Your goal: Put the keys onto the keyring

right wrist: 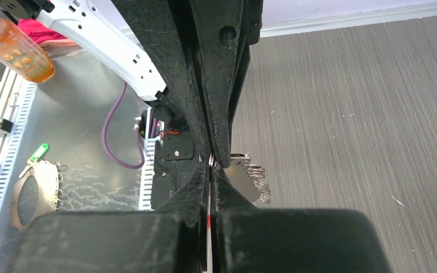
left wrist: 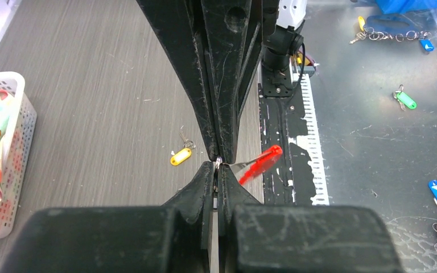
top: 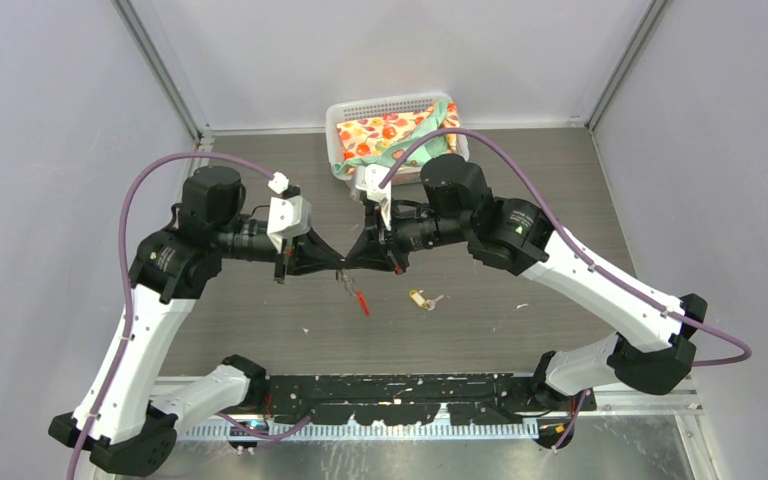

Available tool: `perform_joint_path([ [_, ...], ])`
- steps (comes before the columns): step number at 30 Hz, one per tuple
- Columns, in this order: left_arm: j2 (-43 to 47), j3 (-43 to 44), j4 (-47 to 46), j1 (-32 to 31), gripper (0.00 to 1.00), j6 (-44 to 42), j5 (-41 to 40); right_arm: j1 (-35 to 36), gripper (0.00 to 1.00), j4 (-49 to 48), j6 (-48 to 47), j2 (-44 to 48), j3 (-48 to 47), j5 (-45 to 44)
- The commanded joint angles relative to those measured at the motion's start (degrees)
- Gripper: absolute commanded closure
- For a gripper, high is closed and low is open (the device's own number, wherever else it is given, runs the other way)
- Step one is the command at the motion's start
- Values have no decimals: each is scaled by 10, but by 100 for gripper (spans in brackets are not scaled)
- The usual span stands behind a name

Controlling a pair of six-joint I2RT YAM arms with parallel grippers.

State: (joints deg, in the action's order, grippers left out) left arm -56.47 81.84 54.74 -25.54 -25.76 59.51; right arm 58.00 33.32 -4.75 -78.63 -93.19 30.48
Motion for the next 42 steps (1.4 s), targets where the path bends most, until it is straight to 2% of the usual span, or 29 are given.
perform_joint_path([
  [1,11,6,-24,-5,100,16,35,1,99,-62,13,-1,8,-6],
  [4,13,8,-26,-5,97,25,46,1,99,-90,21,12,27,-12],
  [8,17,11,-27,-5,78,30,47,-2,99,-141,33,46,68,-17],
  [10,22,8,-33,-5,60,34,46,-5,99,-169,44,60,85,-12],
  [15,32,13,-47,-5,46,55,18,-8,99,-209,68,95,122,-22],
  [21,65,-32,-50,-5,45,42,-57,-9,99,-294,97,147,182,-58],
  [25,100,-96,-113,-5,46,48,-104,-9,99,-363,126,160,215,-59],
  [29,107,-118,-183,-5,50,59,-131,-9,99,-372,146,148,217,-35],
  [35,106,-117,-213,-5,50,93,-78,-9,99,-380,160,138,217,-28],
  [42,118,-123,-226,-5,54,109,-65,-9,99,-374,164,125,209,-17],
])
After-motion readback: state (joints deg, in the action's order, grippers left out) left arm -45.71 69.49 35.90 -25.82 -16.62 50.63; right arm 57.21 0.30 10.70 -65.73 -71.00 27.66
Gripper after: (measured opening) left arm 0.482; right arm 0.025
